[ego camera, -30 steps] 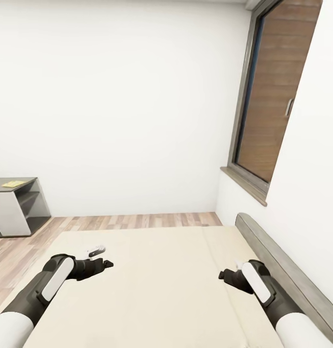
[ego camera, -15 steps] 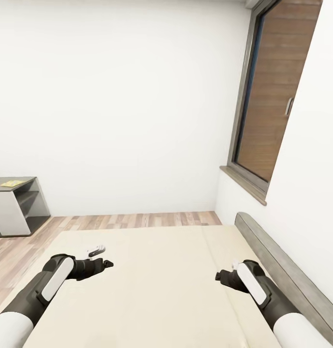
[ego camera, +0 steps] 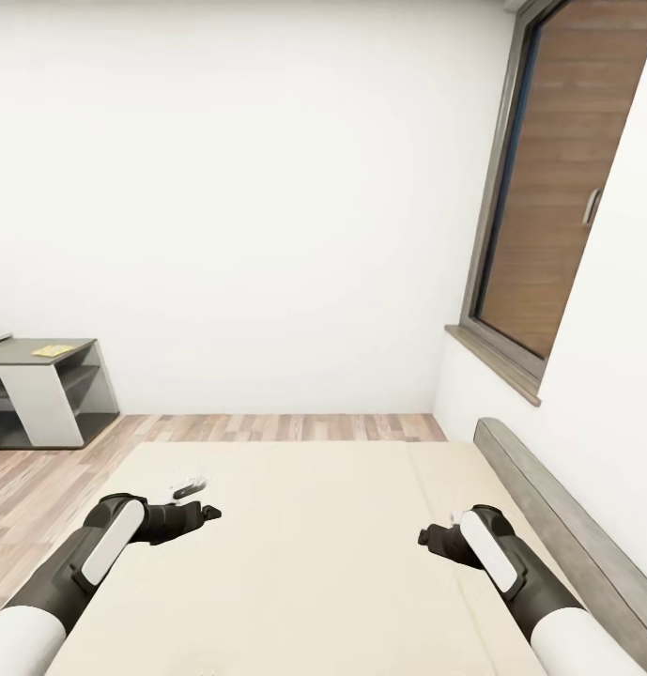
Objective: Put all the toys in the child's room - the three board games (two on the bed and one on the table), the two jigsaw puzzles on the table, and the tennis ball on the table - inside the toy box on the table in the child's room.
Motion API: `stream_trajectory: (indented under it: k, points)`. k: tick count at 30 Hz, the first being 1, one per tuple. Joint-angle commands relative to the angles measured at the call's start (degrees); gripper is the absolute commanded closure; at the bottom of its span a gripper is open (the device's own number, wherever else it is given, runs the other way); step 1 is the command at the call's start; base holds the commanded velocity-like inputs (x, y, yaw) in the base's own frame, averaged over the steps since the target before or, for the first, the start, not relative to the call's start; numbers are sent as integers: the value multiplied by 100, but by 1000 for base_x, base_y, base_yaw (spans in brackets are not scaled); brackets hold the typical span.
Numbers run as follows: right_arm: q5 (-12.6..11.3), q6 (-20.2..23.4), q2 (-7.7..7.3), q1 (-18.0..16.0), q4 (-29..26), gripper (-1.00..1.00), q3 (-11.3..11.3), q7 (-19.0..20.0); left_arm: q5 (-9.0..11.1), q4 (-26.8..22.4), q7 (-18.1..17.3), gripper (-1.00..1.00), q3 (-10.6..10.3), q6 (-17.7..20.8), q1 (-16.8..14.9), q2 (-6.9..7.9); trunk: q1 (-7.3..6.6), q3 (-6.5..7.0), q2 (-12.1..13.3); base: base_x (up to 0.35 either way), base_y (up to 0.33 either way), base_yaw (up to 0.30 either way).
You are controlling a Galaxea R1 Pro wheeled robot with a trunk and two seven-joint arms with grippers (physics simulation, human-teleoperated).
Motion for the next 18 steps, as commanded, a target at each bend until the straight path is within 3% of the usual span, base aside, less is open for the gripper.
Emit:
stream_trajectory:
  k: [1, 9, 18]
  points:
    - [-60, 4, -7, -2, -6, -100, 25, -56, 24, -4, 19, -100, -15, 11, -3, 5, 3, -3, -5, 0, 0, 25]
    - [-60, 4, -7, -2, -4, -100, 25, -56, 24, -4, 19, -100, -15, 11, -2, -1, 3, -3, -5, 0, 0, 12]
    - [-62, 4, -7, -1, 3, -100, 25, -49, 24, -4, 20, -100, -15, 11, -2, -4, 3, -3, -5, 0, 0, 132]
